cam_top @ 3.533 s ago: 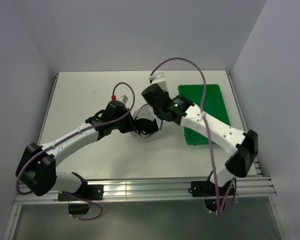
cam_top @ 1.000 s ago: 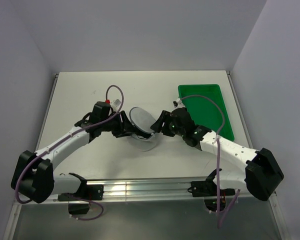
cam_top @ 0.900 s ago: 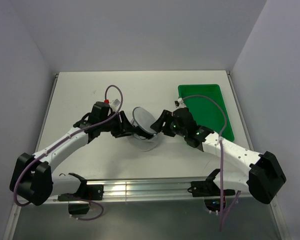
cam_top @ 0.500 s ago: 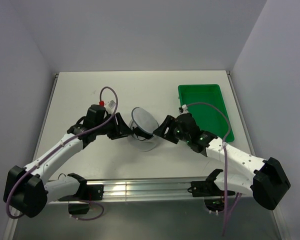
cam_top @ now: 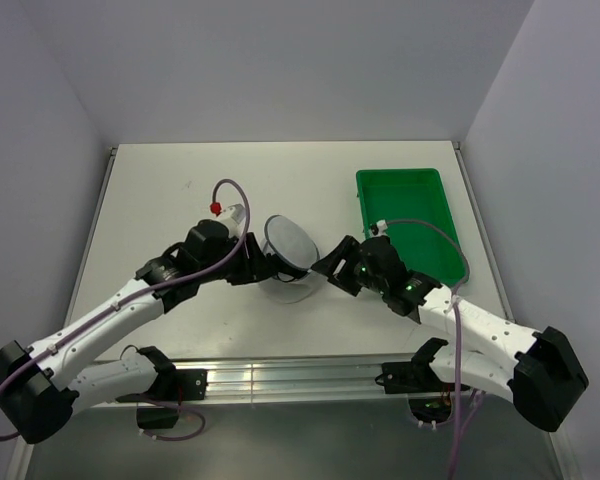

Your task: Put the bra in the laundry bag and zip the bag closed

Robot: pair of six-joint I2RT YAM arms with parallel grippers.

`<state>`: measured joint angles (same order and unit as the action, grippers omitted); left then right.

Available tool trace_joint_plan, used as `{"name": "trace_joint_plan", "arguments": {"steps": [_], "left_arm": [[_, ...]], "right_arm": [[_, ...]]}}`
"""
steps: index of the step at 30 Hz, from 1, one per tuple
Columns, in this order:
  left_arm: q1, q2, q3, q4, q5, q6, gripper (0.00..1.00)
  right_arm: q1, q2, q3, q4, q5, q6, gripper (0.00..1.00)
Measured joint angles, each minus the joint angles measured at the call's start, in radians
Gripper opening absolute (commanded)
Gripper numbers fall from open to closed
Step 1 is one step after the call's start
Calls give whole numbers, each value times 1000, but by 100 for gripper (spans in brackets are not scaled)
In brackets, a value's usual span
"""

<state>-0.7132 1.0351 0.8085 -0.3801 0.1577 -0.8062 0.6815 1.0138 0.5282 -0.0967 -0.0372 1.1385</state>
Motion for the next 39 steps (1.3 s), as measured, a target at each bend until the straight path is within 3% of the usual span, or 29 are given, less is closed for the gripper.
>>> {"name": "trace_joint_plan", "arguments": {"steps": [8, 24, 39], "left_arm": [[-90, 94, 35, -8, -134, -3, 47], [-100, 155, 51, -29, -254, -10, 46], [-100, 177, 58, -34, -260, -8, 43]], "right_arm": [[-23, -68, -53, 29, 48, 104, 74], [-74, -2, -156, 232, 3, 293, 75], [-76, 110, -109, 314, -37, 303, 47]]}}
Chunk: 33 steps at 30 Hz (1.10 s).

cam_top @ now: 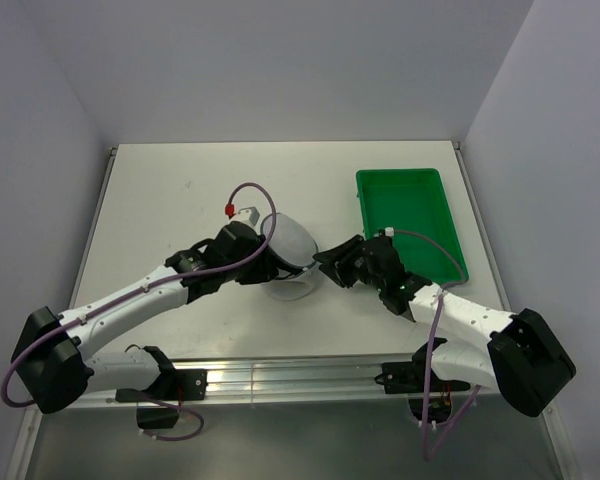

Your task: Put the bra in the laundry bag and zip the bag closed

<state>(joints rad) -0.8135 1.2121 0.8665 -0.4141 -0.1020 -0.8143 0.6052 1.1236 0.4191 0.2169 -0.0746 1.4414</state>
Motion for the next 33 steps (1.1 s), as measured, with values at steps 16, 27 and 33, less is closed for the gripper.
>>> {"name": "trace_joint_plan", "arguments": {"steps": [16, 27, 33], "left_arm": [[0, 44, 15, 0, 10, 8, 42], [0, 63, 36, -3, 26, 16, 42], [0, 63, 85, -32, 26, 28, 43]], "right_arm": [[-1, 48, 37, 23, -23, -23, 42], [4, 124, 109, 22, -68, -80, 1], [8, 112, 112, 7, -58, -95, 0]]}}
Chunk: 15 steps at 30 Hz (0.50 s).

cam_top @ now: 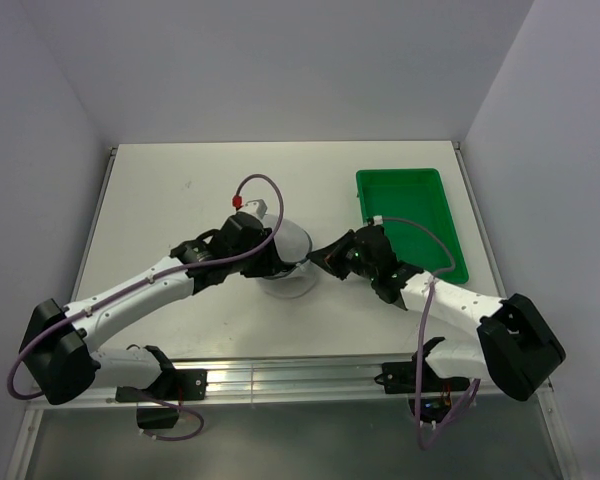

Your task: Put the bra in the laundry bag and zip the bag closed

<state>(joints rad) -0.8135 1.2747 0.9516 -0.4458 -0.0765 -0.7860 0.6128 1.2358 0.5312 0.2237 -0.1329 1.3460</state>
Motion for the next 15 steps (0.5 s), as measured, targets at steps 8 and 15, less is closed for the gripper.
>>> {"name": "trace_joint_plan", "arguments": {"steps": [8, 15], "left_arm": [[-99, -9, 118, -97, -47, 3, 46], [-231, -41, 127, -74, -80, -62, 45]], "right_arm": [[42, -73, 7, -48, 92, -10, 0], [59, -76, 8, -61, 134, -5, 0]]}}
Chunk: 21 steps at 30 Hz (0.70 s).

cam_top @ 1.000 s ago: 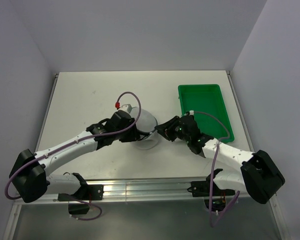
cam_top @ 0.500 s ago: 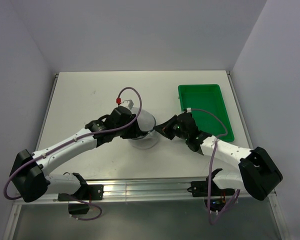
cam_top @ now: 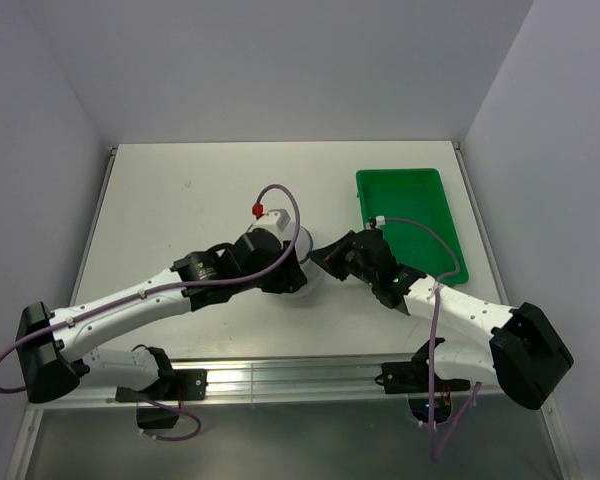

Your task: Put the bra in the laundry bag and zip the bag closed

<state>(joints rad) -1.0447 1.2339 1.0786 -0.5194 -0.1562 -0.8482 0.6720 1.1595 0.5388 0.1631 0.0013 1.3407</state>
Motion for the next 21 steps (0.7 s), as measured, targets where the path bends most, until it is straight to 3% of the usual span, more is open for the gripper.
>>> {"name": "trace_joint_plan", "arguments": {"steps": [13, 21], "left_arm": [[-58, 47, -215, 225, -55, -118, 49], [42, 52, -290, 429, -22, -114, 49]], "right_arm": [[0, -43, -7, 1, 18, 5, 0], [0, -49, -26, 0, 18, 5, 0]]}}
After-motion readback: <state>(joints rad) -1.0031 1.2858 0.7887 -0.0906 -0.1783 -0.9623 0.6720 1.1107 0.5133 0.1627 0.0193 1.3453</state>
